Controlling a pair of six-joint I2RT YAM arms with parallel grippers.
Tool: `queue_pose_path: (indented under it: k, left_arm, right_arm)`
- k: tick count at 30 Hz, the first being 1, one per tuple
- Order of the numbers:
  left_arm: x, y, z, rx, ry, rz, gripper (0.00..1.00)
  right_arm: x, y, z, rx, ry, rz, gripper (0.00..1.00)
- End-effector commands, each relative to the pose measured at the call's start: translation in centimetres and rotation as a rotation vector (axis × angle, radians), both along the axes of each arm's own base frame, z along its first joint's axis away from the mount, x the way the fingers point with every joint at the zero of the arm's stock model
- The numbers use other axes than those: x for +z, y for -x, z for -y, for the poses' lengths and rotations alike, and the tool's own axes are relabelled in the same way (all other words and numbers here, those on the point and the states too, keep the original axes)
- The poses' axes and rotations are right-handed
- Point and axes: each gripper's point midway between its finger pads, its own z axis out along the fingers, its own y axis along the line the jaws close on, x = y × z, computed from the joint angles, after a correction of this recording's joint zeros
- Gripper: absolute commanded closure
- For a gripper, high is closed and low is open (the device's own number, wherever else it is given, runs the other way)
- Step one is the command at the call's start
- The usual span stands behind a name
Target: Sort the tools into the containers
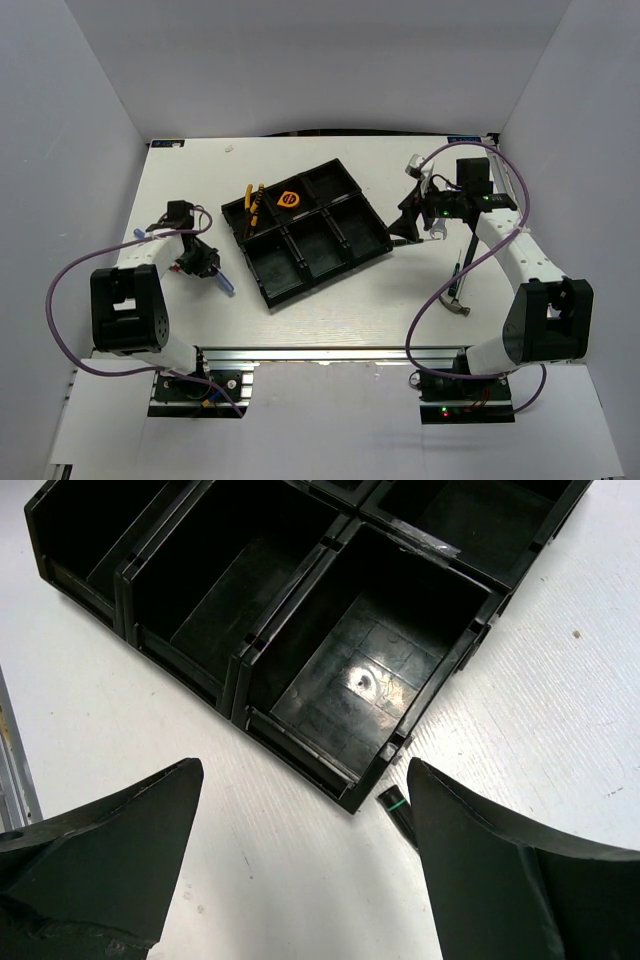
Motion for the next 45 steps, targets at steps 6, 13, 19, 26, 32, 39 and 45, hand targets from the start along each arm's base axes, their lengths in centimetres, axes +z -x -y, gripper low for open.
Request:
queue_pose_path:
  k: [6, 13, 19, 26, 32, 39, 45]
  left_arm:
    - [11.0, -6.2, 0.9, -0.158, -0.071, 0.345, 1.0]
    - [20.3, -10.4, 10.5, -0.48, 0.051, 0.672, 1.0]
    - [26.2, -15.0, 21.4, -0.742, 0.252, 0.908, 1.0]
    - [25.0, -21.2, 28.4, -0.82, 0.267, 0.957, 1.0]
    - [22.3, -26.2, 31.5, -0.822, 0.174, 1.0, 1.0]
    - [18.3, -29.3, 31.4, -0.812, 0.07, 0.974, 1.0]
    - [13.9, -28.9, 30.6, -0.844, 0.016, 0.886, 0.96]
  right_arm:
    - [1.5, 0.4, 0.7, 0.0, -0.013, 0.036, 0.11]
    - [1.5, 0.3, 1.1, -0.006, -0.014, 0.035, 0.11]
    - [1.5, 0.3, 1.4, -0.013, -0.016, 0.036, 0.11]
    - [1.5, 0.8, 2.0, -0.028, -0.021, 0.035, 0.11]
    - [1.3, 1.1, 2.9, -0.048, -0.02, 0.034, 0.11]
    - [0.6, 1.7, 3.2, -0.053, -0.021, 0.013, 0.11]
    - [0.6, 1.3, 4.1, -0.083, -0.023, 0.008, 0.11]
